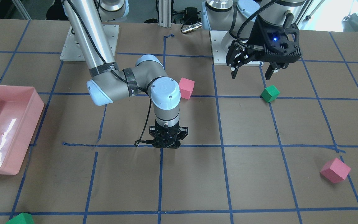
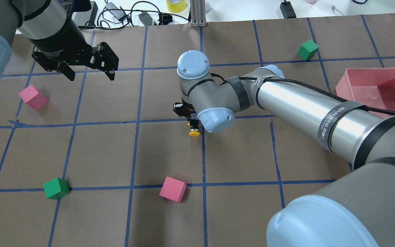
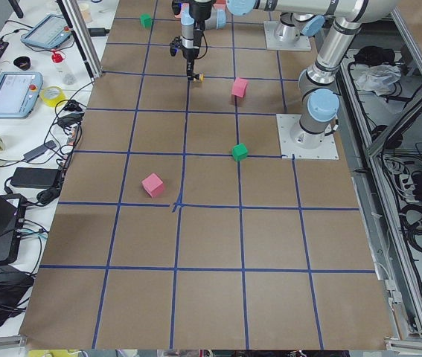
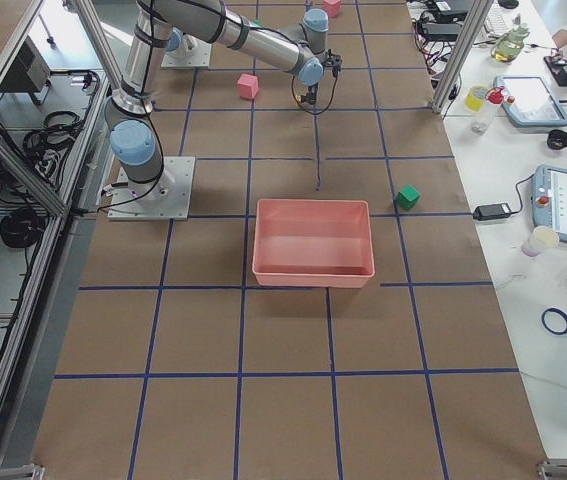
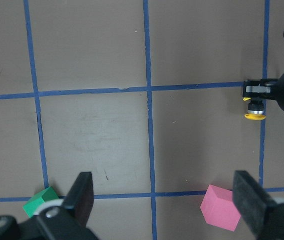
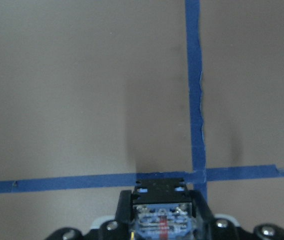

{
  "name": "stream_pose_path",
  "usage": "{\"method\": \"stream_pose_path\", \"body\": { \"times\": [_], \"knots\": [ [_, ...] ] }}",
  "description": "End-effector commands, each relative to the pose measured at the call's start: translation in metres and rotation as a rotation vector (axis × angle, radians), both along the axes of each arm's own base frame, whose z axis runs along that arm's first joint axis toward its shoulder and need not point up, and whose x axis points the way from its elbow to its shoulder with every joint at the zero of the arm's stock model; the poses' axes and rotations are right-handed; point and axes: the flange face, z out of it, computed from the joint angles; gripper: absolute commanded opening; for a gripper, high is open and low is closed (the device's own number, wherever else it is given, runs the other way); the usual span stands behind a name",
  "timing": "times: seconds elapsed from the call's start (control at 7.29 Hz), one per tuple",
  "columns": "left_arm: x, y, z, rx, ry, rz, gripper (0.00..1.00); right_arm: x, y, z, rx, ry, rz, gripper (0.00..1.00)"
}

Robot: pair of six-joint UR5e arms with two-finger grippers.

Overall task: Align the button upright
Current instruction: 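Carry the switch to the table center and set it down on its side, then open the right gripper and raise it away from the switch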

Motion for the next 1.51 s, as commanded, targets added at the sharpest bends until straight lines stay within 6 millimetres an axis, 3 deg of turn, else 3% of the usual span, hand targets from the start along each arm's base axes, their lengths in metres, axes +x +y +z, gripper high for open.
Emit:
{"method": "stream_pose_path", "body": {
  "times": [0.0,0.14,0.27,0.55,0.82,1.1,1.23,1.37],
  "knots": [
    [0.0,0.0,0.0,0.0,-0.002,0.0,1.0,0.0,0.002,-0.001,0.007,-0.005,0.003,0.73],
    [0.0,0.0,0.0,0.0,-0.002,0.0,1.0,0.0,0.002,0.002,0.002,-0.009,0.005,0.91],
    [0.0,0.0,0.0,0.0,-0.002,0.0,1.0,-0.001,0.003,0.018,-0.02,-0.019,0.002,1.0],
    [0.0,0.0,0.0,0.0,-0.003,0.0,1.0,-0.006,-0.001,0.083,-0.113,-0.048,0.056,1.0],
    [0.0,-0.002,-0.002,-0.002,-0.003,0.002,1.0,-0.047,0.013,0.144,-0.062,0.0,0.107,1.0],
    [0.0,-0.005,0.007,-0.028,-0.002,0.0,1.0,-0.117,0.012,0.203,-0.04,0.013,0.15,1.0],
    [-0.002,-0.005,0.006,-0.028,-0.005,-0.004,1.0,-0.14,0.017,0.227,-0.016,0.02,0.164,1.0],
    [-0.004,-0.007,0.001,-0.028,-0.001,-0.004,1.0,-0.148,0.034,0.249,0.017,0.03,0.189,1.0]
  ]
}}
